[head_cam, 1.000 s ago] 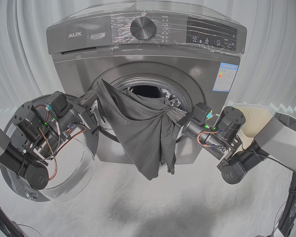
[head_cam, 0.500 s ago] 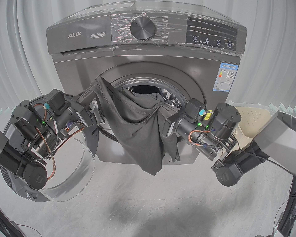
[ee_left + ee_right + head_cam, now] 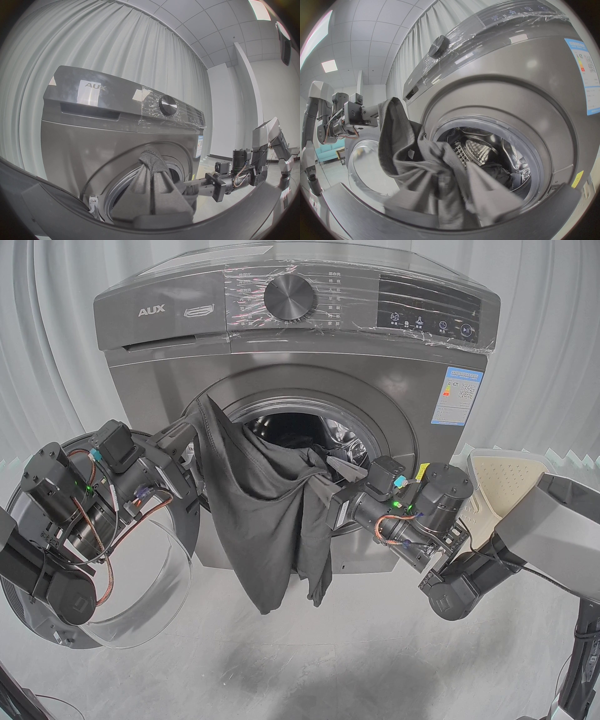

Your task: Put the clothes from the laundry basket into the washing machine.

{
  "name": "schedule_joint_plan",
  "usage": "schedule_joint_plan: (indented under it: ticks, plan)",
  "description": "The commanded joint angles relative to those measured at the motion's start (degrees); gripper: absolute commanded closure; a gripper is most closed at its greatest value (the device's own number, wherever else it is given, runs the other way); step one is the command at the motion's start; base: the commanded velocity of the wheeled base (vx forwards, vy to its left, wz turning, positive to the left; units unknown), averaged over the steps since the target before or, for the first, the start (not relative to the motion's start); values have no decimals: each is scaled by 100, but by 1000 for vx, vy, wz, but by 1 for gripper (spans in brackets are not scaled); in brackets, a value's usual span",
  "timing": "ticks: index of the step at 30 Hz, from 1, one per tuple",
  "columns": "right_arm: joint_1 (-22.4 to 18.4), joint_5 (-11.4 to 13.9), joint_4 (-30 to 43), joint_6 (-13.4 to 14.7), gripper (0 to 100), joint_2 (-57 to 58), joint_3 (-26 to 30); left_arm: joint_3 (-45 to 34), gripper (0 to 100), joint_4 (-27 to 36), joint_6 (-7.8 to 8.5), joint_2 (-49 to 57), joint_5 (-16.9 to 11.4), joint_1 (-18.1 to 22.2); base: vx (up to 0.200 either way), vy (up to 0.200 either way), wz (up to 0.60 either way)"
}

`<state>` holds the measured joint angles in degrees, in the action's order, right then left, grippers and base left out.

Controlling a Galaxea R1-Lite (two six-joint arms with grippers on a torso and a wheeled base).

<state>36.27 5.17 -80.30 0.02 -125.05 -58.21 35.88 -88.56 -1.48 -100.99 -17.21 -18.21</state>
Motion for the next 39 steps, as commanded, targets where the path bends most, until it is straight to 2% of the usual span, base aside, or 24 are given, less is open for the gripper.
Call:
schedule_joint_plan:
  ticks: [1, 9, 27, 28, 39]
  plan:
    - [-32, -16, -3, -2, 0, -213, -50, -11, 100, -3, 7, -9, -1, -24, 0, 0, 0]
    - [-129, -25, 6, -2, 0, -388, -85, -11, 100, -12, 7, -35, -1, -24, 0, 0, 0]
    - [21, -7, -82, -11, 0, -564, -156, -19, 100, -12, -2, -35, -1, -33, 0, 0, 0]
    - [21, -16, -82, -11, 100, -573, -173, -19, 100, -12, -2, -35, -1, -33, 0, 0, 0]
    - [-58, 10, -65, -29, 100, -345, -41, -28, 100, -12, -2, -44, -10, -7, 0, 0, 0]
